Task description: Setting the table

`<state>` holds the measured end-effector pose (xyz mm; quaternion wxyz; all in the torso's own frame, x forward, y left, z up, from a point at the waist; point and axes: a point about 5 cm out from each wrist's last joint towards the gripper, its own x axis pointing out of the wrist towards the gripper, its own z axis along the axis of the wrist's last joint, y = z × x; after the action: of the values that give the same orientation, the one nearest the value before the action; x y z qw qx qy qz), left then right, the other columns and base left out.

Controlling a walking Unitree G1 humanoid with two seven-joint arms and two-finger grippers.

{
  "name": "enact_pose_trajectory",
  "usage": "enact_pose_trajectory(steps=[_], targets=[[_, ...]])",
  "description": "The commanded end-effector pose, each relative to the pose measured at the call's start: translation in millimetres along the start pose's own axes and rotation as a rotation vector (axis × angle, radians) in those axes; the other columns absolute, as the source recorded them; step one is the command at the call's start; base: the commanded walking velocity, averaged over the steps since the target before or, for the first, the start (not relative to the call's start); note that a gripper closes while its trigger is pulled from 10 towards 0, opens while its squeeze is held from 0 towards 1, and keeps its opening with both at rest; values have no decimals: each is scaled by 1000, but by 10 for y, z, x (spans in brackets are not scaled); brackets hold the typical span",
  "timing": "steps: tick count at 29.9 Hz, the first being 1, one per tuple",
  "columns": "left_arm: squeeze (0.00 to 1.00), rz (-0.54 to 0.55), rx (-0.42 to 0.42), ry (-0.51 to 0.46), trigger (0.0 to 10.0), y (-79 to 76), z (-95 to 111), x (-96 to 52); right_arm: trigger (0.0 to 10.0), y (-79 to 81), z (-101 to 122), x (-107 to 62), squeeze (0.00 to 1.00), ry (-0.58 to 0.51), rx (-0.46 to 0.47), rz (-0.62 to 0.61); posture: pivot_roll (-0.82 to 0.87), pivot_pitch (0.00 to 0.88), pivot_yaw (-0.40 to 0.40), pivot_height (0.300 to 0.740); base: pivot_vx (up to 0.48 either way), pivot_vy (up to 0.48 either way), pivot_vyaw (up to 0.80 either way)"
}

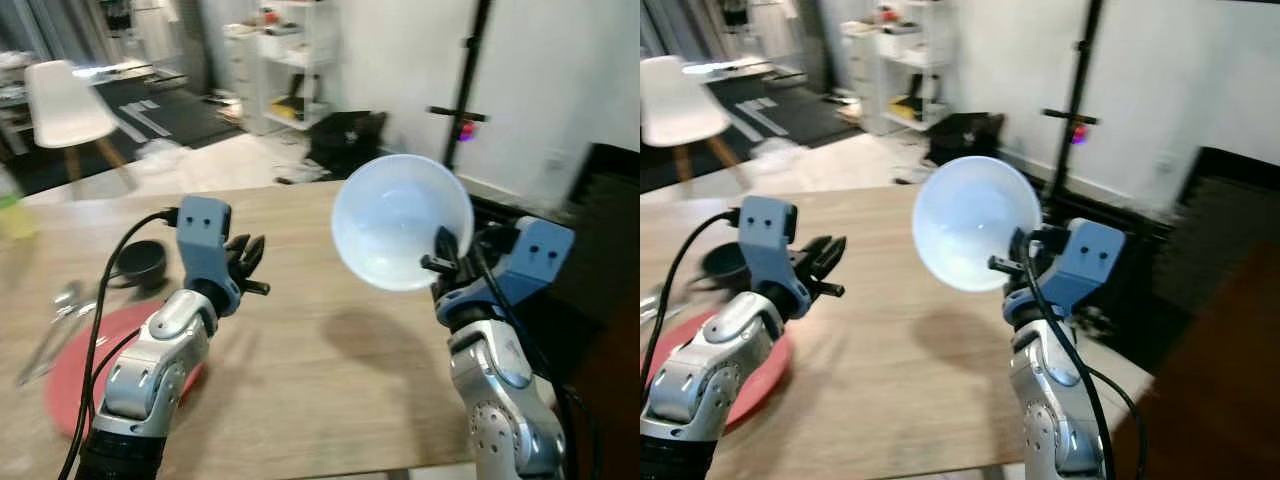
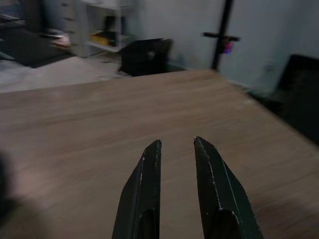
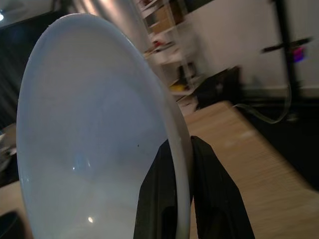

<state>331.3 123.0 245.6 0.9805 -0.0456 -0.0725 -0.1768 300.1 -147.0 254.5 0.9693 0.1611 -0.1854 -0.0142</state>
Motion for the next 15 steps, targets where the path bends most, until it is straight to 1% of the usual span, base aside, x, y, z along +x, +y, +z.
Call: enact_pose_trajectory(steps=[1,2,3,8,15], targets=[[0,8,5,15,10000,21,-31,-12,10000,-30,12,-5,0,-7,10,-17,38,26,55,740,0,442,794],[0,8,5,15,10000,21,-31,-12,10000,-30,12,-5,0,-7,10,-17,38,26,55,740,0,442,794],[0,9,21,17,10000,26,-30,-11,10000,-33,13,-4,0,-10,20,-20,39,26,55,740,0,0,0],[0,9,38,25,10000,31,-38,-5,10000,-26,19,-3,0,-15,26,-17,40,27,56,740,0,0,0],[0,2,25,28,10000,20,-47,1,10000,-27,12,-11,0,-13,22,-21,40,31,61,740,0,0,0]])
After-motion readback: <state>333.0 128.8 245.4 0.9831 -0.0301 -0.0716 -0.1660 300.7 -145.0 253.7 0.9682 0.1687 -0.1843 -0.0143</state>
